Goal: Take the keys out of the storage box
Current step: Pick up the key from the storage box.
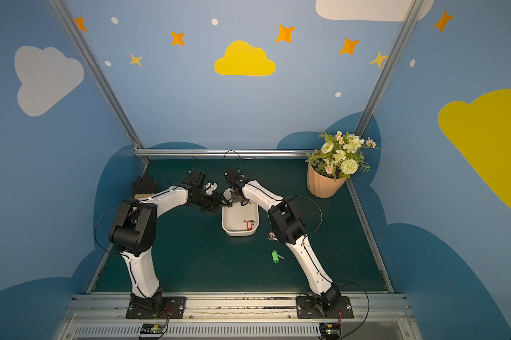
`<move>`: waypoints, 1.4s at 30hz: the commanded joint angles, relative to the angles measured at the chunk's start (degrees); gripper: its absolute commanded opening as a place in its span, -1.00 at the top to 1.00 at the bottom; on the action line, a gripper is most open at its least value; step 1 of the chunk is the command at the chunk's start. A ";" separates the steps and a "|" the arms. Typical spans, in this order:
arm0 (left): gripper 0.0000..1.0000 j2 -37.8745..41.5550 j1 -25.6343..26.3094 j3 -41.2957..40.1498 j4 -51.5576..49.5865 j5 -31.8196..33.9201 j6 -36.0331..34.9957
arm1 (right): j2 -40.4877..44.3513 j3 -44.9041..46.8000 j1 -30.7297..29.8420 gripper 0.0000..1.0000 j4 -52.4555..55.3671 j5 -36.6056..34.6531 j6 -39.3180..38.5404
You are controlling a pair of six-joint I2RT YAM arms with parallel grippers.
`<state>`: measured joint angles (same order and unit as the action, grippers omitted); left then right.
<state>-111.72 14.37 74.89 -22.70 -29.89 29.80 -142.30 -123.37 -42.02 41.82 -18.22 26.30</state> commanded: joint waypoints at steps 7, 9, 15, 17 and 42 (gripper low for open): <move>-0.48 6.54 0.13 -0.49 -1.54 0.75 -1.30 | 10.91 0.84 -0.69 1.00 5.98 3.05 -0.07; -0.53 9.05 0.05 -1.28 -1.38 2.40 -1.41 | 13.43 1.54 -0.69 1.00 6.81 4.09 0.19; -0.64 17.64 -0.89 -4.61 -1.08 8.07 -2.37 | 22.08 6.97 0.86 1.00 6.87 4.28 -2.49; -0.68 20.65 -1.38 -6.19 -0.98 10.02 -2.85 | 24.76 9.25 2.35 1.00 6.96 4.44 -2.89; -0.91 40.57 -4.21 -20.51 2.47 23.74 -3.96 | 15.51 18.93 21.99 1.00 4.69 7.84 -10.07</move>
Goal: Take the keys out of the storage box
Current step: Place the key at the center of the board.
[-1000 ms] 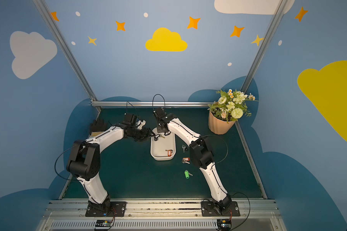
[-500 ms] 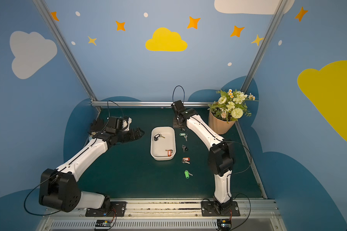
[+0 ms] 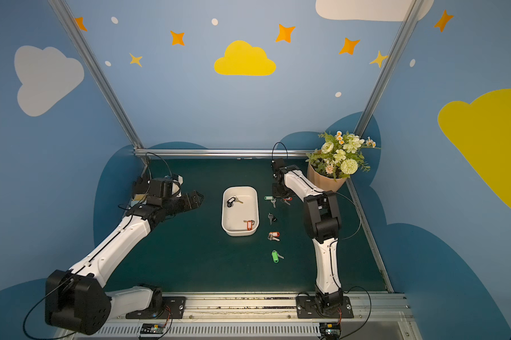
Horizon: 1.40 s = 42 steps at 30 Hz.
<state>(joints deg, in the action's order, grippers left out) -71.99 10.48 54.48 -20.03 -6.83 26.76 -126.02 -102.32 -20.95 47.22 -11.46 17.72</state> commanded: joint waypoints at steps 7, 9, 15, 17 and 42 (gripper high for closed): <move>-0.91 0.71 -0.44 0.01 -0.66 0.79 -1.05 | -3.06 -2.88 2.69 1.00 -2.65 3.07 -2.48; -0.91 0.62 -0.37 -0.02 -0.57 0.77 -1.00 | -3.23 -2.88 2.83 1.00 -3.39 3.06 -2.84; -0.91 0.07 -0.39 0.01 -0.46 0.16 -0.80 | -4.71 -3.22 3.48 1.00 -4.42 4.98 -2.96; -0.91 -0.10 -0.48 0.10 -0.45 -0.07 -0.66 | -5.03 -3.26 3.69 1.00 -4.09 5.43 -2.52; -0.61 -16.10 -0.47 4.39 3.82 -21.10 6.34 | 9.22 -7.22 -8.87 0.21 -3.11 12.83 -0.79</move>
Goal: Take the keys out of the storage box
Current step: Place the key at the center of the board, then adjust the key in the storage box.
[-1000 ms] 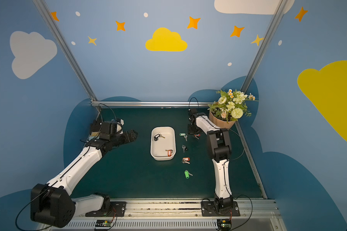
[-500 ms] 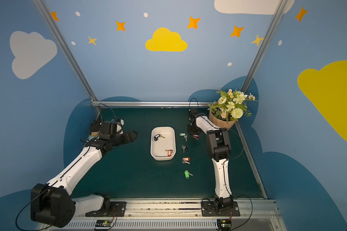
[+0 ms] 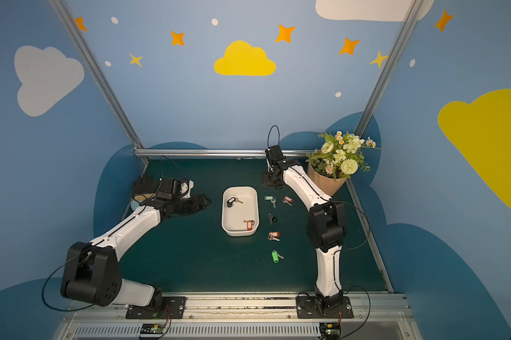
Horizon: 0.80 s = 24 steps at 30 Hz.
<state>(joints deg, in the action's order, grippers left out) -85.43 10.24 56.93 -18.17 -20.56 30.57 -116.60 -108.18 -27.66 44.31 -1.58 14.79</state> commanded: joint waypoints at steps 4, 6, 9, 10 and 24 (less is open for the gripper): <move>-0.57 -7.79 -0.17 3.38 4.82 -11.49 5.27 | -3.22 -5.23 -6.92 0.20 -2.07 2.14 4.27; -0.55 -10.10 -0.13 4.28 5.90 -13.41 6.48 | -5.30 -7.02 -9.11 0.14 -3.15 1.17 4.41; -0.53 -13.45 0.17 5.51 6.39 -14.39 7.47 | -8.81 -9.73 -11.83 0.10 -3.82 -1.54 4.25; -0.53 -14.36 0.33 5.86 6.34 -14.34 7.70 | -9.97 -10.48 -12.54 0.10 -4.24 -2.26 3.99; -0.45 -23.03 1.34 9.26 5.39 -15.96 7.42 | -18.99 -10.41 -15.76 0.07 -12.75 -11.05 3.32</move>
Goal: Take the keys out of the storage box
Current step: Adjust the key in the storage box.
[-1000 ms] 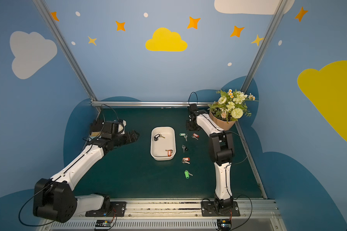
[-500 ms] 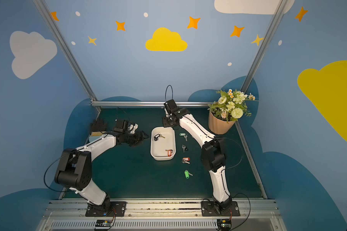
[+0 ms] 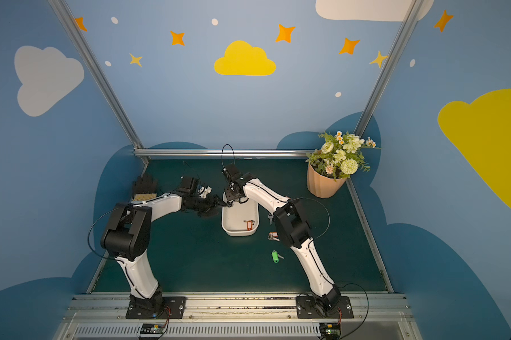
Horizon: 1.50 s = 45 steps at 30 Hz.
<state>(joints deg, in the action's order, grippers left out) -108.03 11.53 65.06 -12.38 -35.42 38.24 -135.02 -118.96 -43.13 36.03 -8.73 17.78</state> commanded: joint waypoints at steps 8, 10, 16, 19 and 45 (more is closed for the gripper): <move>-0.45 -0.97 0.25 0.88 -1.56 -0.17 -1.32 | -3.37 0.41 -0.37 0.10 -7.20 -5.30 -0.08; -0.45 -0.96 0.31 0.70 -1.67 -0.23 -1.40 | -3.92 0.40 -0.37 0.12 -7.33 -5.28 -0.21; -0.45 -1.13 0.59 0.70 -2.26 0.44 -2.02 | -5.53 0.24 -0.48 0.14 -7.64 -5.74 -0.34; -0.44 -1.40 0.69 0.69 -2.64 0.86 -2.34 | -6.34 0.18 -0.48 0.16 -8.04 -5.98 -0.38; -0.44 -1.88 1.05 1.12 -3.35 1.44 -2.91 | -6.63 0.14 -0.54 0.62 -3.73 -8.82 2.25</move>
<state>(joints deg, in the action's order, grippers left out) -109.21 12.45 65.12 -14.55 -34.02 36.23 -142.04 -119.17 -43.62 29.15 -15.88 18.87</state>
